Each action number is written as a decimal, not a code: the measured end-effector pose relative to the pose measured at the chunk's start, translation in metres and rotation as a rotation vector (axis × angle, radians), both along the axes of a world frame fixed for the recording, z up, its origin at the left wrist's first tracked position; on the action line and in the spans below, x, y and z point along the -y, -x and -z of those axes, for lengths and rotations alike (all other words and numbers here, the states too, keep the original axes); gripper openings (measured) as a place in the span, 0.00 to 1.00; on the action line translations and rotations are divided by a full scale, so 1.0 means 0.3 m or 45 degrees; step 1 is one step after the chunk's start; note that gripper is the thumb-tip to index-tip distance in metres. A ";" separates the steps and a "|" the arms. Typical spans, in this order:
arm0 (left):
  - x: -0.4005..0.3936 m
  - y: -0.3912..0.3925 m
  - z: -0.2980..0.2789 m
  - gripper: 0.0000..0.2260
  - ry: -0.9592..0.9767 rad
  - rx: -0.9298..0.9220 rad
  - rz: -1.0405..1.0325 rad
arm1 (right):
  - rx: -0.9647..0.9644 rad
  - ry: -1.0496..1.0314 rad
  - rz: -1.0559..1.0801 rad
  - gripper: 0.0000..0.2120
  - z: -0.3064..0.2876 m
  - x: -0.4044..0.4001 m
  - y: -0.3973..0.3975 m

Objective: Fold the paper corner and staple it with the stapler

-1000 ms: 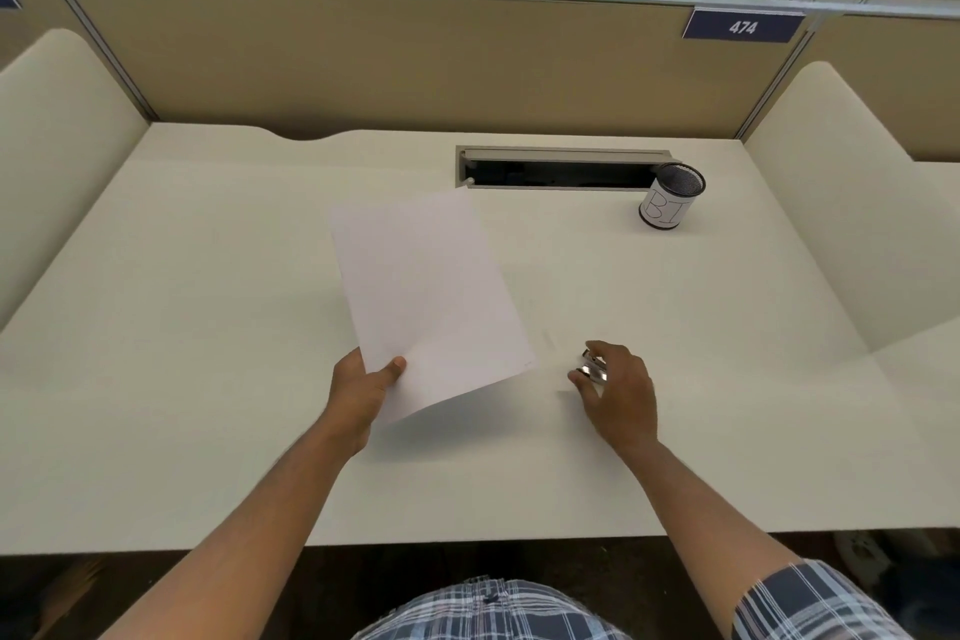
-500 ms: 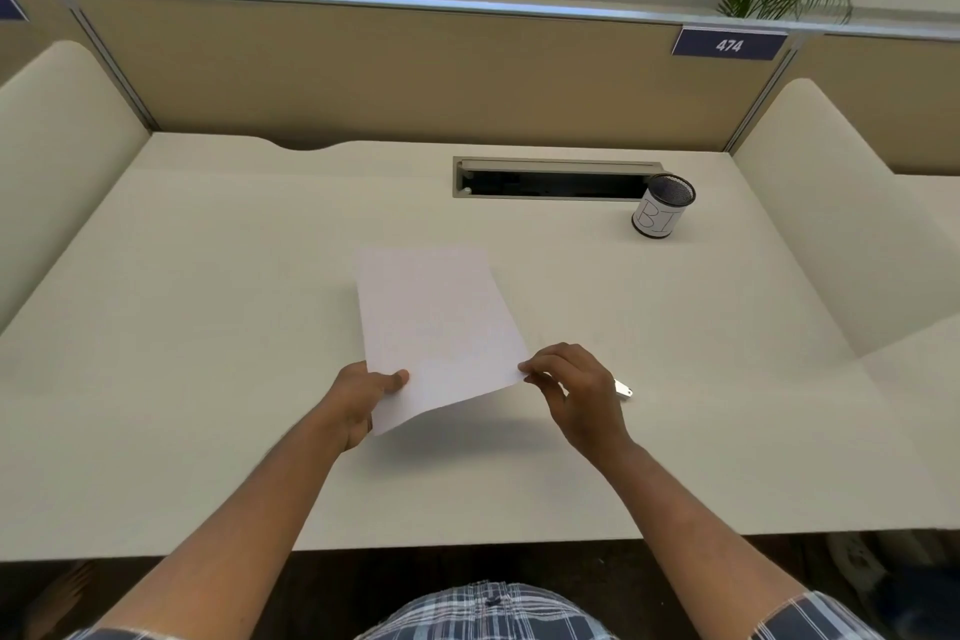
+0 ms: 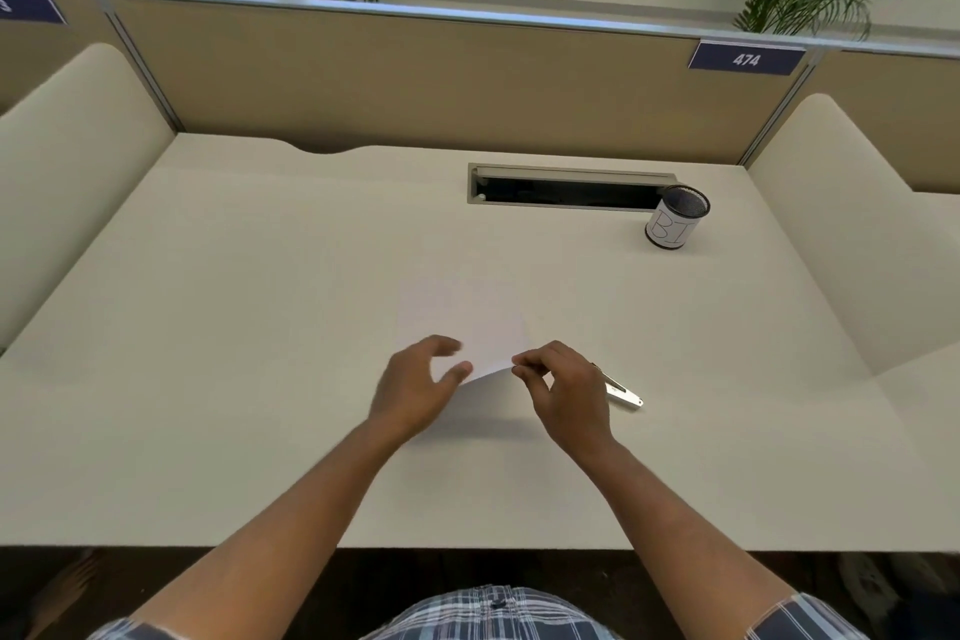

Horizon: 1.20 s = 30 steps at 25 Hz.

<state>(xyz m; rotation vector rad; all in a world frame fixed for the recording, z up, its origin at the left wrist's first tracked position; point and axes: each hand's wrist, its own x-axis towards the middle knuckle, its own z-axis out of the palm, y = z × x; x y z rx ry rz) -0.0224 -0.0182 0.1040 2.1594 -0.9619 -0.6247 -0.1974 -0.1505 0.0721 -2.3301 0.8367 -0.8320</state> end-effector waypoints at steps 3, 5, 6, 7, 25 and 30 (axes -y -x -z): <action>0.025 0.076 -0.006 0.12 0.055 0.120 0.229 | -0.049 -0.016 -0.004 0.01 -0.024 -0.026 -0.024; 0.039 0.096 -0.012 0.09 0.133 0.166 0.185 | -0.050 -0.060 -0.003 0.01 -0.040 -0.029 -0.035; 0.043 0.095 -0.017 0.06 0.178 0.158 0.143 | -0.036 -0.109 -0.004 0.02 -0.048 -0.026 -0.038; 0.045 0.087 -0.020 0.05 0.218 0.140 0.110 | -0.018 -0.166 -0.015 0.03 -0.057 -0.021 -0.038; 0.076 0.024 -0.116 0.04 0.430 0.160 0.116 | 0.276 -0.943 -0.087 0.05 -0.163 -0.021 -0.080; 0.088 0.014 -0.117 0.04 0.379 0.196 0.160 | 0.349 -1.029 -0.125 0.05 -0.160 -0.014 -0.088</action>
